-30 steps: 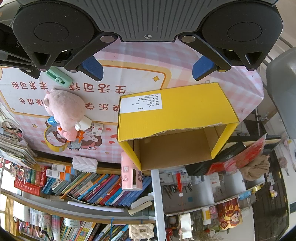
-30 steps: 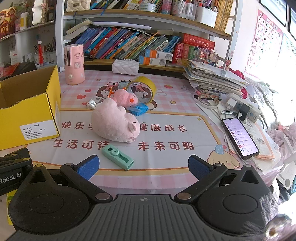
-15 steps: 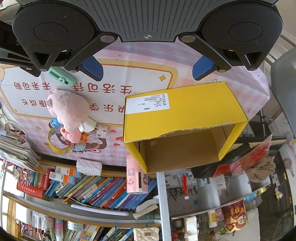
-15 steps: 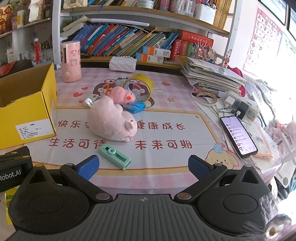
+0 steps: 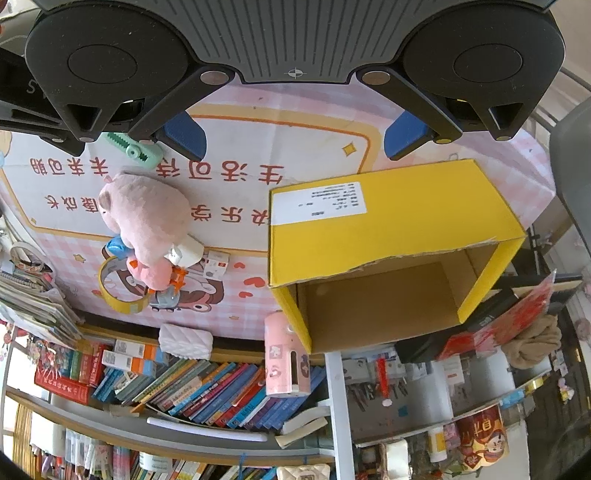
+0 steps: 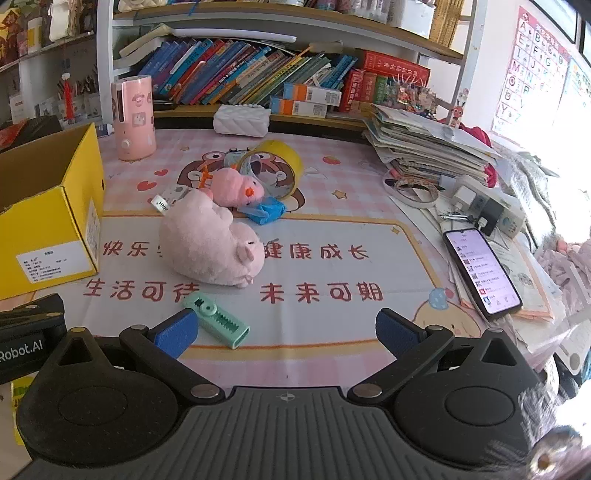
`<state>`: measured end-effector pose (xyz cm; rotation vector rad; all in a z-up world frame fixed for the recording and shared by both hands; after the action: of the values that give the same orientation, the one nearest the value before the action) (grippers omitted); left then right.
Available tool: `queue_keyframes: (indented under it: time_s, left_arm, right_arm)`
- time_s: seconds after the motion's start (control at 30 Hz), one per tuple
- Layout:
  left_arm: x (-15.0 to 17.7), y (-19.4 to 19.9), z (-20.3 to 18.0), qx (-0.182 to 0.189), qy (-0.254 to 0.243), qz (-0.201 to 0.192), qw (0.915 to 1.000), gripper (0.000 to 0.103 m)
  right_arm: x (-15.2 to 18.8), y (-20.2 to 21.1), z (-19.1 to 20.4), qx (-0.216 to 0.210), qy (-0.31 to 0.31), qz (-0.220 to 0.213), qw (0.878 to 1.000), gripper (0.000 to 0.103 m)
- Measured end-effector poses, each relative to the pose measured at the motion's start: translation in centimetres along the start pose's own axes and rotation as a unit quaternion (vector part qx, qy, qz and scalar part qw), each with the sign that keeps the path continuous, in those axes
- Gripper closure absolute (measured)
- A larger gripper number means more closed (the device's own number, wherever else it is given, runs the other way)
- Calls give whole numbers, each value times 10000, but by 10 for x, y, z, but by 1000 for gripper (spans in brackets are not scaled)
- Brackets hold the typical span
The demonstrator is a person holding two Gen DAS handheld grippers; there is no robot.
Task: Organize objects
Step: 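Move the left tool to the mint-green toy while the right tool approaches the pink plush pig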
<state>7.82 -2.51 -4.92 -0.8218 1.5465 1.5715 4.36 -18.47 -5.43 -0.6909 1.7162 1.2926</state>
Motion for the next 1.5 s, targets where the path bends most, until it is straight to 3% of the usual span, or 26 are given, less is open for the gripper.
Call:
queue_keyframes:
  time_s: [0.33,0.7,1.07,1.33,1.5]
  left_arm:
    - [-8,-17,-24,171,-52,70,9998,0]
    - [-15,-40,-46,-67,141,243,9996,0]
    - [-16,-51,-85,115,175,398,9990,0]
    - [-17,-55,-98,140,339,357,9987,0]
    - [-17,-57,-106,285,461,402,9977,0]
  right_arm:
    - [-8,-30,-18,-177,-53,88,9998,0]
    - [-22,-65,-38,-613,-6,58,9981,0]
    - [-33,-94,-71,-797,-21,40,9968,2]
    - [-32,-113,-83,-1063,8,165,9942,19]
    - [-40,-119,-88,-1151,-17,5,9934,19]
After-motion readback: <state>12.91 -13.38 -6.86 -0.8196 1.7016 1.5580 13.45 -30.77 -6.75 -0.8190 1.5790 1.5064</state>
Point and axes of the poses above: each gripper's, at about its wrist camera, not at the fingertips, and y roughly against the way its jaws point, z to its left, x to its underside, the point moved 6 cm from there along -y, roughly the way its jaws point, and after that the axes turned 14 degrees about -z, right-handed, at the moved point
